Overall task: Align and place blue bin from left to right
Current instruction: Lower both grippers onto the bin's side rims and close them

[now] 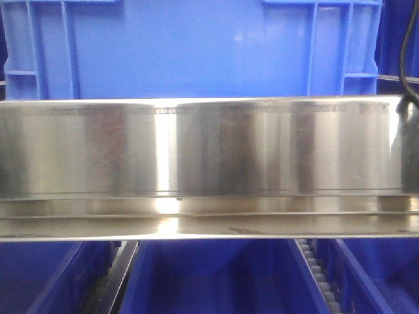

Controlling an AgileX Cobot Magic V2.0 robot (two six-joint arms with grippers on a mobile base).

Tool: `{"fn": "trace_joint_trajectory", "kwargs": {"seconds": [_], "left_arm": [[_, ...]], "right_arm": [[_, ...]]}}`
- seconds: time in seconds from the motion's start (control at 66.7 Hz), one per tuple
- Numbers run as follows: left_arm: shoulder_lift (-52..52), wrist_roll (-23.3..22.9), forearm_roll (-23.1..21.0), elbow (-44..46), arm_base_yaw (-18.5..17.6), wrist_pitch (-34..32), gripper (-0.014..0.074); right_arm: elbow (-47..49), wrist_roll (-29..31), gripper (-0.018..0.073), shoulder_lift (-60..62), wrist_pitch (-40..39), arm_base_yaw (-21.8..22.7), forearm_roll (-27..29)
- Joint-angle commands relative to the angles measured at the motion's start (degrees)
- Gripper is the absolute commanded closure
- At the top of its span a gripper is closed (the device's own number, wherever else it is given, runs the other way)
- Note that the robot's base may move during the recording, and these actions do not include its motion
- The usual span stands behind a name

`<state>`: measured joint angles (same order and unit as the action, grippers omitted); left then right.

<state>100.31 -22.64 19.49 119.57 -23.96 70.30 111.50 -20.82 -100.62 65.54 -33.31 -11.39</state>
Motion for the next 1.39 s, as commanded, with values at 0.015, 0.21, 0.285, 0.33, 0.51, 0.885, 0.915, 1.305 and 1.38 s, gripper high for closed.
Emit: {"fn": "trace_joint_trajectory", "kwargs": {"seconds": [0.015,0.21,0.285,0.33,0.51,0.885,0.915,1.305,1.38], "left_arm": [[-0.4,-0.5,0.0,0.5,-0.3,-0.3,0.0707],[-0.4,-0.5,0.0,0.5,-0.3,-0.3,0.0707],[-0.4,-0.5,0.0,0.5,-0.3,-0.3,0.0707],[-0.4,-0.5,0.0,0.5,-0.3,-0.3,0.0707],[-0.4,-0.5,0.0,0.5,-0.3,-0.3,0.0707],[-0.4,-0.5,0.0,0.5,-0.3,-0.3,0.0707],[-0.4,-0.5,0.0,0.5,-0.3,-0.3,0.0707],[-0.1,-0.5,0.8,0.5,-0.3,-0.3,0.0706],[0.6,-0.5,1.7,0.5,-0.3,-0.3,0.0668]], "right_arm": [[0.5,0.0,0.0306,-1.0,-1.3,0.3,-1.1],[0.5,0.0,0.0303,-2.7,-1.1,0.9,1.2],[0.5,0.0,0.0303,-3.1,-1.3,0.9,1.2],[0.5,0.0,0.0303,-3.2,-1.5,0.9,1.2],[0.5,0.0,0.0303,-3.4,-1.6,0.9,1.2],[0.5,0.0,0.0333,-4.2,-1.5,0.9,0.4],[0.5,0.0,0.0362,-4.2,-1.5,0.9,0.4],[0.5,0.0,0.0721,-4.2,-1.3,0.9,-0.2],[0.5,0.0,0.0721,-4.2,-1.1,0.9,-0.2]]}}
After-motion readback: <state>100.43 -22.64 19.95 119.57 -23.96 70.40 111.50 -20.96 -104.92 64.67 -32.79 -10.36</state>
